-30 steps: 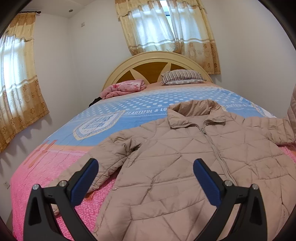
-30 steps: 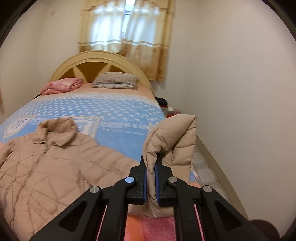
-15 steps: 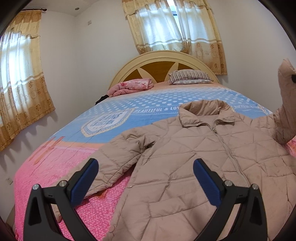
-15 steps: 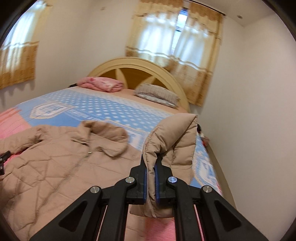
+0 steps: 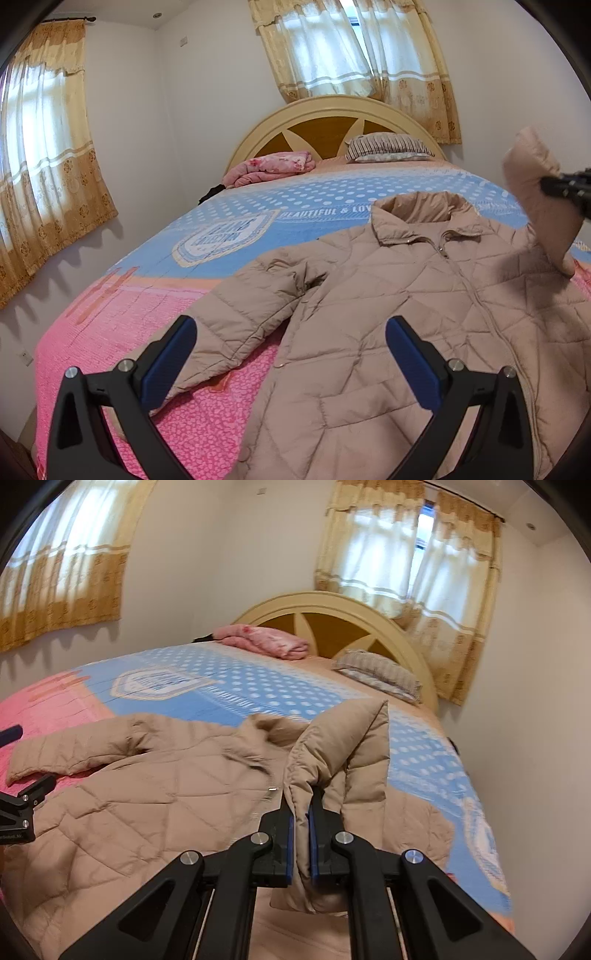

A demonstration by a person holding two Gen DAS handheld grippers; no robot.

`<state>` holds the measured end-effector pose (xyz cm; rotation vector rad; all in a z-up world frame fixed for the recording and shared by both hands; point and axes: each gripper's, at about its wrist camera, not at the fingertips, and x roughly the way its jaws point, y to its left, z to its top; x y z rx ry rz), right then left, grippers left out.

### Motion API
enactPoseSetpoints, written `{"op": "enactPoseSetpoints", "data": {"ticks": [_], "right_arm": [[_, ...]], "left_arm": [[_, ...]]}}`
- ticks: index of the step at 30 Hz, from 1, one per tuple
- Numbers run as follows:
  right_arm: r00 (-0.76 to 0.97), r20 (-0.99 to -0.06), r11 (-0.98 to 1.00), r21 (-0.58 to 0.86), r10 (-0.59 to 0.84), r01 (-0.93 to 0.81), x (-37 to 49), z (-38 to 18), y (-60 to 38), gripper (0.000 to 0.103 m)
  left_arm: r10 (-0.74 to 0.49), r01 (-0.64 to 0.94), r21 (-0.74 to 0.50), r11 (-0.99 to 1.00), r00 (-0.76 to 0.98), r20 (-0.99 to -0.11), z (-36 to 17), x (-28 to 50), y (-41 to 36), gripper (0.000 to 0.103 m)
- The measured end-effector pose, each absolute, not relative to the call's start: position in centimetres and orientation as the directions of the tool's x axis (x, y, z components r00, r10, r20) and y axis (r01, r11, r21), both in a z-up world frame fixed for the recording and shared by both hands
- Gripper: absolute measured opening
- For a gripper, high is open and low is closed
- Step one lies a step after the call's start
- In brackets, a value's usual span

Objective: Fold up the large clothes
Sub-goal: 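Lift the sleeve with the right tool and lay it across the jacket body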

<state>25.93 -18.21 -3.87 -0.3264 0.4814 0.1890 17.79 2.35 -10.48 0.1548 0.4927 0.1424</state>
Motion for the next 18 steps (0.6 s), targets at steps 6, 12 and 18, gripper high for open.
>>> {"op": "enactPoseSetpoints", "data": {"ticks": [6, 12, 18], "right_arm": [[0.837, -0.523, 0.923, -0.222, 0.160, -0.315, 27.1, -6.5, -15.1, 0.005], [0.789, -0.579, 0.916, -0.171, 0.205, -0.363, 27.8, -9.4, -13.1, 0.005], [0.745, -0.629, 0.909, -0.141, 0.223, -0.392, 28.3, -12.2, -11.3, 0.005]], "left_arm": [[0.195, -0.122, 0.184, 0.975, 0.867, -0.458, -10.3, 17.6, 3.3, 0.103], [0.205, -0.126, 0.196, 0.972, 0.865, -0.458, -10.5, 17.6, 3.4, 0.103], [0.213, -0.131, 0.201, 0.971, 0.857, -0.469, -10.8, 18.1, 3.5, 0.103]]}}
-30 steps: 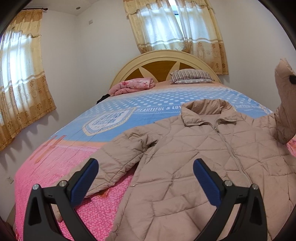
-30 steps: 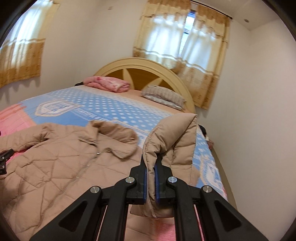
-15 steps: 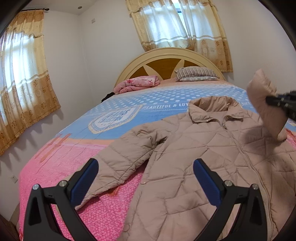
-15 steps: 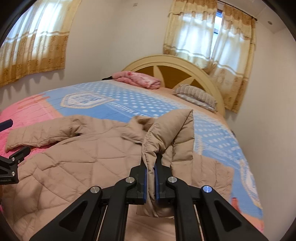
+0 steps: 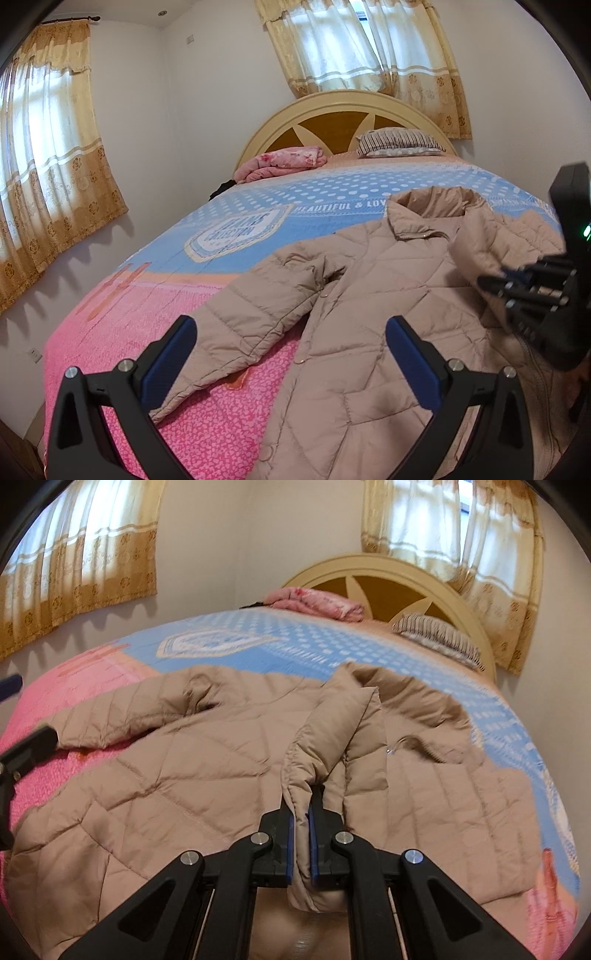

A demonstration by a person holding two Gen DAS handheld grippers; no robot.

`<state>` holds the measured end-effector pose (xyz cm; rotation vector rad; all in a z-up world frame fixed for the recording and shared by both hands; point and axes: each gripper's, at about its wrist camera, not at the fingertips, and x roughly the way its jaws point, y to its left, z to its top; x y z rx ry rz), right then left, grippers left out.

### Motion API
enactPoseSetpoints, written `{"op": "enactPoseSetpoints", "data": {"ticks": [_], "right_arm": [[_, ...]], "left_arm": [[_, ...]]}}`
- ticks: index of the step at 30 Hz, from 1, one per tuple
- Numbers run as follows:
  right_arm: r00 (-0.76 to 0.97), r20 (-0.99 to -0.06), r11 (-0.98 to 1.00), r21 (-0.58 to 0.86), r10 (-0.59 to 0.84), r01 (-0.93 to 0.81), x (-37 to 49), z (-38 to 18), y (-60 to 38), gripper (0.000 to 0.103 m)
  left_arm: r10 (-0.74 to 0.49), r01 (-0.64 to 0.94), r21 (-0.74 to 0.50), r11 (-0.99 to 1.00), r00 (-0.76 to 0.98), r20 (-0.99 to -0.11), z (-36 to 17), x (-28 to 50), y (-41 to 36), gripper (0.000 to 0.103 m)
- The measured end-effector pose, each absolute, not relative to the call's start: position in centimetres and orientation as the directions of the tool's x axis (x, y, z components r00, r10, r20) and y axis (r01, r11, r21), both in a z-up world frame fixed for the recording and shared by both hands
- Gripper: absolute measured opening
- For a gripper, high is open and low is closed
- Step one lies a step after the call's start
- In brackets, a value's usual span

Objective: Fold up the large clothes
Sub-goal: 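Lift the sleeve with the right tool and lay it across the jacket body, then press the folded sleeve flat with the right tool, then open it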

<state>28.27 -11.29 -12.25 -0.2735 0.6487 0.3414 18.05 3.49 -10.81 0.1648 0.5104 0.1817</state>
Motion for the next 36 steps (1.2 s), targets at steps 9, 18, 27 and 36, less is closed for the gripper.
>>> {"op": "enactPoseSetpoints", "data": {"ticks": [9, 18, 27, 36], "right_arm": [[0.663, -0.695, 0.918, -0.010, 0.278, -0.395, 30.3, -14.3, -11.1, 0.007], [0.665, -0.589, 0.879, 0.192, 0.459, -0.436, 25.9, -8.4, -15.3, 0.066], [0.670, -0.720, 0.980, 0.075, 0.181, -0.184, 29.4, -11.8, -21.1, 0.036], [0.584, -0.787, 0.976, 0.107, 0.199, -0.188, 29.6, -16.4, -21.2, 0.034]], "left_arm": [[0.221, -0.134, 0.213, 0.968, 0.854, -0.471, -10.7, 18.2, 3.5, 0.103], [0.243, -0.162, 0.208, 0.965, 0.853, -0.462, -9.4, 18.5, 4.0, 0.103], [0.166, -0.094, 0.182, 0.979, 0.881, -0.443, -7.6, 20.2, -1.8, 0.103], [0.175, -0.046, 0.282, 0.958, 0.876, -0.450, -10.4, 25.7, -8.6, 0.103]]}}
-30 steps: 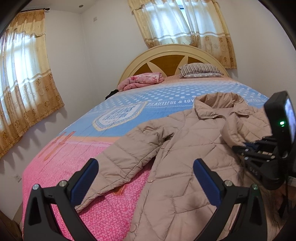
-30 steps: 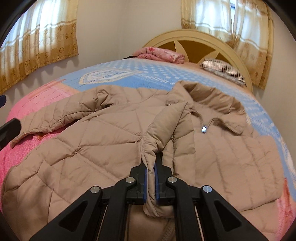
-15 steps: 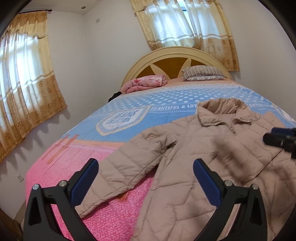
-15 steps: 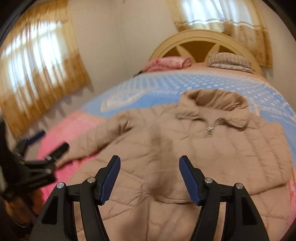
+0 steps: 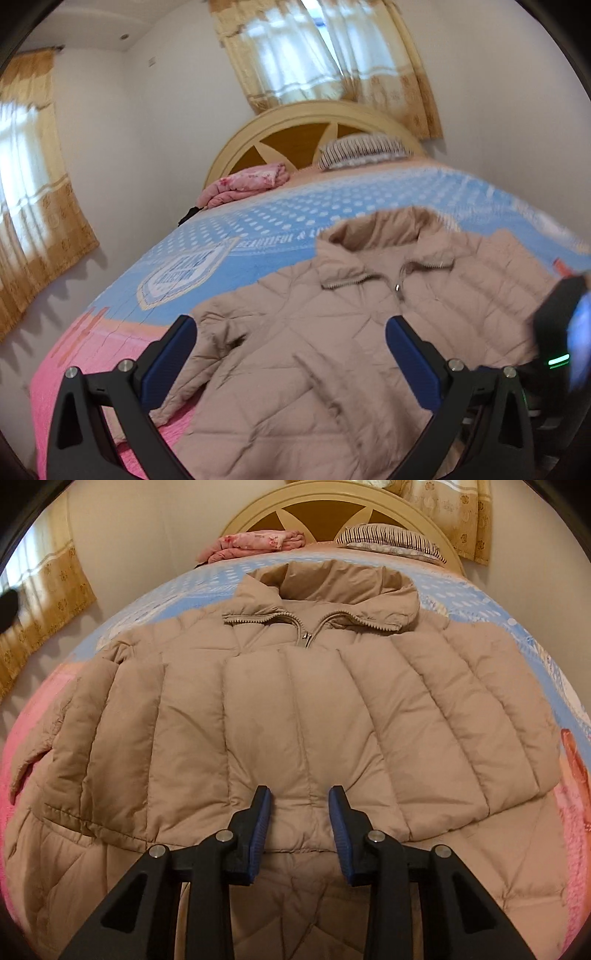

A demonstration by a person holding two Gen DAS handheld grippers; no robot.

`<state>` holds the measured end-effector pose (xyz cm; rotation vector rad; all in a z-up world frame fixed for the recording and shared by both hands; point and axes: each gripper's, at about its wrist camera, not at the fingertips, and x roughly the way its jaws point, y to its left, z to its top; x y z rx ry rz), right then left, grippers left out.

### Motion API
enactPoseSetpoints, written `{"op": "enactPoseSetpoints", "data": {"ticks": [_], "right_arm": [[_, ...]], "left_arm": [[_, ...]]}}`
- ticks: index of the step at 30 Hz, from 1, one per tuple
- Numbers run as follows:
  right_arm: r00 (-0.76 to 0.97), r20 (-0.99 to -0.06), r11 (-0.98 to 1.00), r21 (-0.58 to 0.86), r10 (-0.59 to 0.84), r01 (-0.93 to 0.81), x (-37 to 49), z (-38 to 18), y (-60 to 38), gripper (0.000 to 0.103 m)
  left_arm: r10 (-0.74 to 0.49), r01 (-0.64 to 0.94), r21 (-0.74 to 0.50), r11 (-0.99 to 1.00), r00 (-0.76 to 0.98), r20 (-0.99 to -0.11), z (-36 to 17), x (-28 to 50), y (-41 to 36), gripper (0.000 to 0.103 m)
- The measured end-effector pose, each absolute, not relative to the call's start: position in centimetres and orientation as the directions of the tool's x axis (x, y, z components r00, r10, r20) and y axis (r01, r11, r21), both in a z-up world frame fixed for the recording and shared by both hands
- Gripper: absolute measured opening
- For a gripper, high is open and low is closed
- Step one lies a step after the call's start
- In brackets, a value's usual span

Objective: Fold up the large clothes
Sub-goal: 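Press the folded sleeve flat with the right tool, then open it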

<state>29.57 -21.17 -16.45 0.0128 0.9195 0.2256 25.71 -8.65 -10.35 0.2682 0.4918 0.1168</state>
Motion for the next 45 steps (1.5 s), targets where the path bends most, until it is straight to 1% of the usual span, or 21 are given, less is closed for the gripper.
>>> {"op": "enactPoseSetpoints", "data": {"ticks": [2, 4, 6, 9, 12, 14, 16, 18, 21, 24, 30, 32, 33, 36, 38, 39, 40, 42, 43, 45], "right_arm": [[0.593, -0.766, 0.968, 0.180, 0.248, -0.173, 29.0, -15.4, -23.0, 0.034], [0.657, -0.707, 0.964, 0.214, 0.263, -0.156, 28.1, -13.4, -25.5, 0.034], [0.706, -0.668, 0.970, 0.210, 0.235, -0.125, 28.2, -11.6, -27.3, 0.034], [0.765, -0.631, 0.982, 0.189, 0.130, -0.011, 30.0, -9.1, -31.6, 0.034], [0.769, -0.635, 0.979, 0.194, 0.071, 0.070, 33.1, -9.0, -34.5, 0.034], [0.764, -0.645, 0.983, 0.160, 0.032, 0.094, 35.2, -9.6, -35.3, 0.034], [0.747, -0.665, 0.990, 0.106, 0.004, 0.089, 37.5, -11.0, -35.5, 0.034], [0.721, -0.693, 0.991, 0.085, -0.014, 0.101, 39.2, -12.6, -35.7, 0.034], [0.687, -0.726, 0.985, 0.118, 0.000, 0.125, 40.0, -15.4, -37.0, 0.034], [0.669, -0.743, 0.983, 0.134, 0.017, 0.124, 39.9, -17.2, -37.1, 0.033], [0.656, -0.754, 0.980, 0.157, 0.041, 0.120, 40.3, -17.8, -37.6, 0.033], [0.644, -0.765, 0.984, 0.132, 0.023, 0.122, 40.1, -17.0, -37.4, 0.033], [0.652, -0.758, 0.982, 0.142, 0.025, 0.128, 39.5, -16.0, -37.5, 0.034], [0.685, -0.723, 0.973, 0.210, 0.087, 0.099, 37.0, -13.5, -37.3, 0.034], [0.698, -0.710, 0.981, 0.187, 0.095, 0.057, 35.4, -12.7, -36.3, 0.035], [0.690, -0.717, 0.985, 0.169, 0.104, 0.027, 34.9, -12.9, -35.5, 0.035], [0.661, -0.743, 0.990, 0.144, 0.102, 0.008, 34.7, -13.8, -34.8, 0.036], [0.615, -0.785, 0.995, 0.100, 0.069, 0.016, 34.9, -16.0, -34.3, 0.036], [0.600, -0.796, 0.994, 0.105, 0.078, 0.010, 35.2, -17.1, -34.2, 0.036], [0.602, -0.795, 0.995, 0.102, 0.072, 0.015, 35.4, -17.6, -34.2, 0.036]], "left_arm": [[0.216, -0.056, 0.324, 0.944, 0.848, -0.485, -12.6, 27.2, -9.2, 0.103], [0.264, -0.067, 0.367, 0.928, 0.814, -0.518, -14.6, 28.4, -9.5, 0.103], [0.292, -0.060, 0.396, 0.916, 0.778, -0.557, -16.7, 29.3, -9.4, 0.103], [0.287, -0.052, 0.388, 0.920, 0.765, -0.577, -17.4, 29.5, -9.1, 0.103], [0.273, -0.049, 0.363, 0.930, 0.754, -0.597, -17.4, 29.8, -8.7, 0.103], [0.261, -0.045, 0.343, 0.938, 0.742, -0.617, -17.8, 30.2, -8.4, 0.103], [0.247, -0.040, 0.323, 0.946, 0.733, -0.634, -18.1, 30.3, -8.1, 0.103], [0.236, -0.036, 0.308, 0.951, 0.728, -0.644, -18.4, 30.4, -8.1, 0.103], [0.222, -0.028, 0.291, 0.956, 0.716, -0.662, -19.0, 30.6, -8.1, 0.103], [0.220, -0.027, 0.287, 0.958, 0.711, -0.668, -19.3, 30.7, -8.2, 0.103], [0.231, -0.031, 0.300, 0.953, 0.713, -0.662, -19.4, 30.6, -8.5, 0.103], [0.217, -0.030, 0.279, 0.960, 0.709, -0.671, -19.4, 30.7, -8.1, 0.103], [0.207, -0.028, 0.266, 0.964, 0.707, -0.677, -19.4, 30.8, -7.9, 0.103], [0.181, -0.024, 0.230, 0.973, 0.699, -0.692, -19.5, 31.1, -7.4, 0.103], [0.167, -0.022, 0.211, 0.977, 0.695, -0.699, -19.5, 31.2, -7.1, 0.103], [0.158, -0.022, 0.199, 0.980, 0.692, -0.705, -19.5, 31.3, -7.0, 0.103], [0.155, -0.022, 0.194, 0.981, 0.690, -0.707, -19.5, 31.3, -7.0, 0.103], [0.150, -0.020, 0.189, 0.982, 0.689, -0.709, -19.6, 31.3, -7.0, 0.103], [0.147, -0.019, 0.185, 0.982, 0.689, -0.710, -19.6, 31.3, -6.9, 0.103], [0.143, -0.018, 0.179, 0.984, 0.687, -0.712, -19.6, 31.4, -6.9, 0.103]]}}
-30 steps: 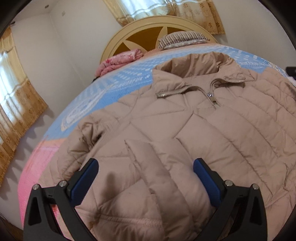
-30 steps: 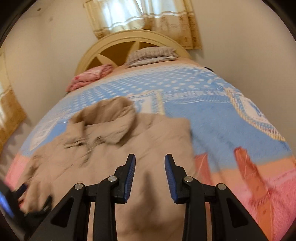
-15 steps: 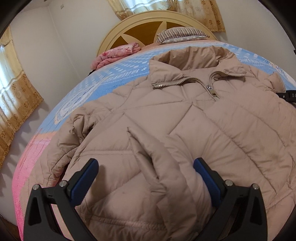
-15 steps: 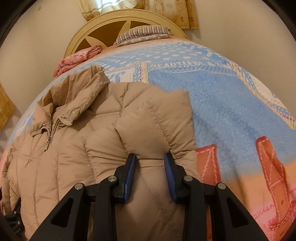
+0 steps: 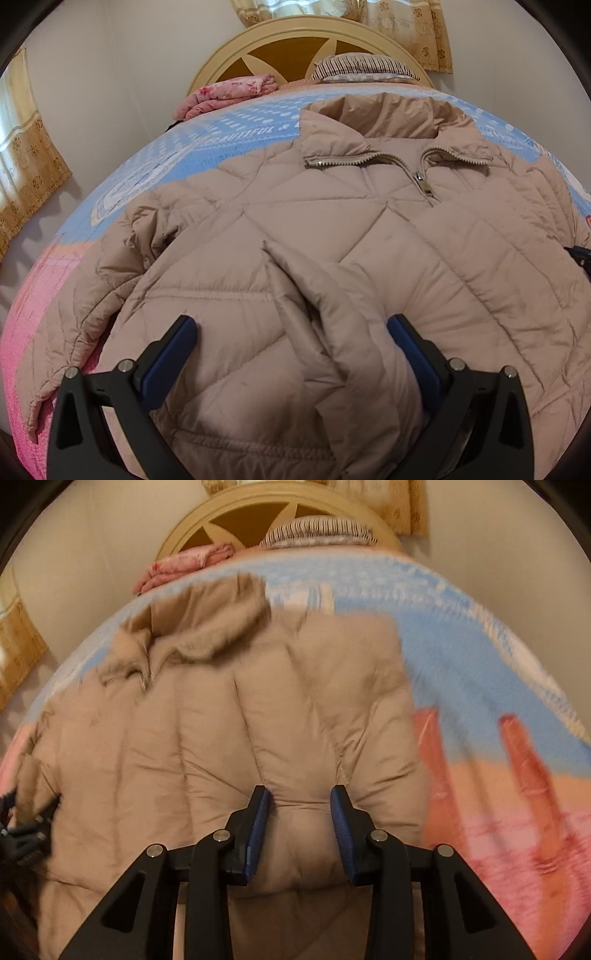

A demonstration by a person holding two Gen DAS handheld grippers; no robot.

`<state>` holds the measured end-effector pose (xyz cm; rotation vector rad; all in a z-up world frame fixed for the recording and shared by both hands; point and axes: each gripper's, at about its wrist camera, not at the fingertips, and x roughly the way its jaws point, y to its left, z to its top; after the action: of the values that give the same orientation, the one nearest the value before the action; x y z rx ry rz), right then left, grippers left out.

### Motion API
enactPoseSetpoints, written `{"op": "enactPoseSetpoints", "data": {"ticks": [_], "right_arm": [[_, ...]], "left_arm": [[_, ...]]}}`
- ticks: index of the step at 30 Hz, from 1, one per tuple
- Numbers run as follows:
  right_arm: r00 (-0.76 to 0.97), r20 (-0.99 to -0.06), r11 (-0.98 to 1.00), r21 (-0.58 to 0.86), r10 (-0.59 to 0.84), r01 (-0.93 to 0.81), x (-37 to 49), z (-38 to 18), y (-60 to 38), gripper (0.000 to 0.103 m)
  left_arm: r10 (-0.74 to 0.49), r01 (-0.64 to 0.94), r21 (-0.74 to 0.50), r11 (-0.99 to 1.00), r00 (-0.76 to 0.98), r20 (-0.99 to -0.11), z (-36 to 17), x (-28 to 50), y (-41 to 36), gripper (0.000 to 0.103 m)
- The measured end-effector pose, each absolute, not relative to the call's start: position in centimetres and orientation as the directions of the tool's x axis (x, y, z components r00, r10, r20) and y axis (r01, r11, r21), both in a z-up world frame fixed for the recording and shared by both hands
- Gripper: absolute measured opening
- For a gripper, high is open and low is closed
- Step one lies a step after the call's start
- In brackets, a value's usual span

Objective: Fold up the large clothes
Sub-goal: 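Press the folded sleeve flat with the right tool, then open it, then reach the left tool to the other sleeve cuff and close on it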

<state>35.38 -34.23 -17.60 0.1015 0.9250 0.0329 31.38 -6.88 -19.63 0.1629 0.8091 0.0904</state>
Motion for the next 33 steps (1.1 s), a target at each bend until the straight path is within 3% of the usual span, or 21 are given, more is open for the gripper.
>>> {"op": "enactPoseSetpoints", "data": {"ticks": [7, 13, 19, 21, 27, 30, 31, 33], "right_arm": [[0.592, -0.804, 0.996, 0.086, 0.056, 0.022, 35.7, -16.1, -34.4, 0.036], [0.728, -0.685, 0.993, 0.084, 0.000, 0.078, 37.7, -11.7, -34.6, 0.036], [0.612, -0.790, 0.989, 0.055, -0.043, 0.140, 43.2, -17.2, -35.6, 0.036], [0.625, -0.780, 0.986, 0.080, -0.029, 0.145, 43.2, -17.9, -35.9, 0.036], [0.608, -0.792, 0.990, 0.041, -0.049, 0.134, 42.8, -16.9, -35.6, 0.036], [0.630, -0.777, 0.989, 0.098, 0.008, 0.109, 40.4, -14.0, -34.2, 0.036], [0.644, -0.764, 0.992, 0.104, 0.031, 0.075, 39.1, -12.8, -33.0, 0.037], [0.670, -0.738, 0.995, 0.103, 0.081, -0.006, 36.6, -11.1, -30.0, 0.051]], "left_arm": [[0.133, -0.016, 0.167, 0.986, 0.681, -0.720, -19.7, 31.5, -6.7, 0.103], [0.124, -0.016, 0.155, 0.988, 0.680, -0.722, -19.8, 31.5, -6.5, 0.103], [0.101, -0.014, 0.124, 0.992, 0.675, -0.731, -19.8, 31.6, -6.2, 0.103], [0.095, -0.012, 0.118, 0.993, 0.672, -0.734, -19.9, 31.6, -6.2, 0.103], [0.085, -0.010, 0.104, 0.994, 0.665, -0.742, -20.1, 31.7, -6.1, 0.103], [0.075, -0.009, 0.092, 0.996, 0.662, -0.745, -20.1, 31.7, -5.9, 0.103], [0.073, -0.009, 0.090, 0.996, 0.662, -0.746, -20.1, 31.7, -5.9, 0.103], [0.070, -0.009, 0.086, 0.996, 0.662, -0.746, -20.1, 31.8, -5.9, 0.103]]}}
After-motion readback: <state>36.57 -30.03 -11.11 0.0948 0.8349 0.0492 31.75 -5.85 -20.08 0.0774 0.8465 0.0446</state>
